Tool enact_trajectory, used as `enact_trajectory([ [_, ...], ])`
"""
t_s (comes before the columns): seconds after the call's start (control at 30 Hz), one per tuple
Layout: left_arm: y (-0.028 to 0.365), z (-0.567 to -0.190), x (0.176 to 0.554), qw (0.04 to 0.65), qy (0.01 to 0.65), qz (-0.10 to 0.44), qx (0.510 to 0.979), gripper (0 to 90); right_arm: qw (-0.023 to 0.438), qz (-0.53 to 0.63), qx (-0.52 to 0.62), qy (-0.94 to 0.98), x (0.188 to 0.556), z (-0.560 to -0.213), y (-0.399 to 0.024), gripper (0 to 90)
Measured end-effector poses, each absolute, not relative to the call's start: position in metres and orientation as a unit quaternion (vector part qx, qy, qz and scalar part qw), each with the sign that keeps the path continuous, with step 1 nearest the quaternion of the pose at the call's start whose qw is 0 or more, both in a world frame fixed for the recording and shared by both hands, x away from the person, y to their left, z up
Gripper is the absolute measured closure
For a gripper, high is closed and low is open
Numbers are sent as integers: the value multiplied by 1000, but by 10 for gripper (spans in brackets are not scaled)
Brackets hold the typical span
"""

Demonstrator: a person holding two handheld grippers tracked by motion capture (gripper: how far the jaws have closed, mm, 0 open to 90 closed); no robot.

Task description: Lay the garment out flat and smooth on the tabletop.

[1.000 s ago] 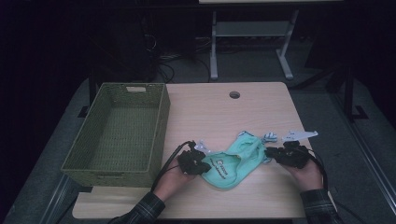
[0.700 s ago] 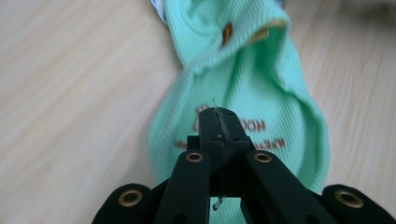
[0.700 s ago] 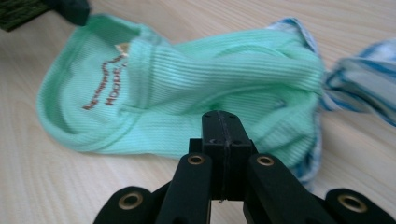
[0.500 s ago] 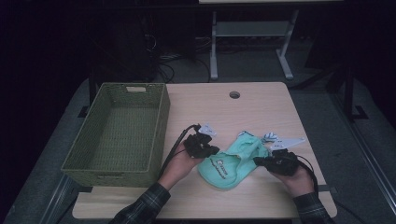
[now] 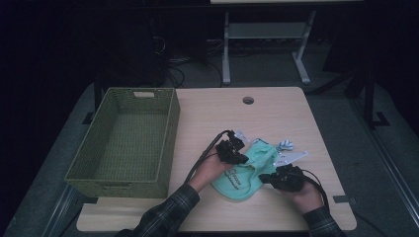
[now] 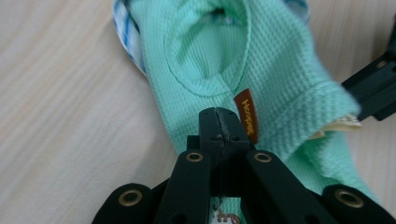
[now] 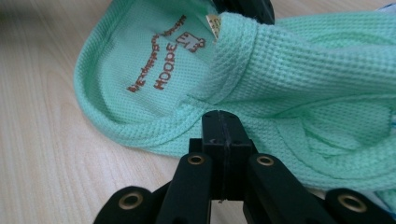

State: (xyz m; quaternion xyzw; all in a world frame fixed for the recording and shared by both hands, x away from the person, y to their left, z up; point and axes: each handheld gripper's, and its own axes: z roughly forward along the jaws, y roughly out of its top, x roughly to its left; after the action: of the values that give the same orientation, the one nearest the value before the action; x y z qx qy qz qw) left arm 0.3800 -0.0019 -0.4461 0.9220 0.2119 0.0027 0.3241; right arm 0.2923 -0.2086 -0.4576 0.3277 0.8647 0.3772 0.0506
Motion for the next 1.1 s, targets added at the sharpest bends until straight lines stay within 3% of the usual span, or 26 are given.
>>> enact_trajectory([
  [0.23, -4, -456, 381, 313, 212, -3, 926, 896, 51, 357, 321, 876, 292, -463, -203, 900],
  [1.1, 35, -457, 410, 295, 271, 85, 912, 897, 51, 344, 323, 880, 295, -465, -213, 900],
])
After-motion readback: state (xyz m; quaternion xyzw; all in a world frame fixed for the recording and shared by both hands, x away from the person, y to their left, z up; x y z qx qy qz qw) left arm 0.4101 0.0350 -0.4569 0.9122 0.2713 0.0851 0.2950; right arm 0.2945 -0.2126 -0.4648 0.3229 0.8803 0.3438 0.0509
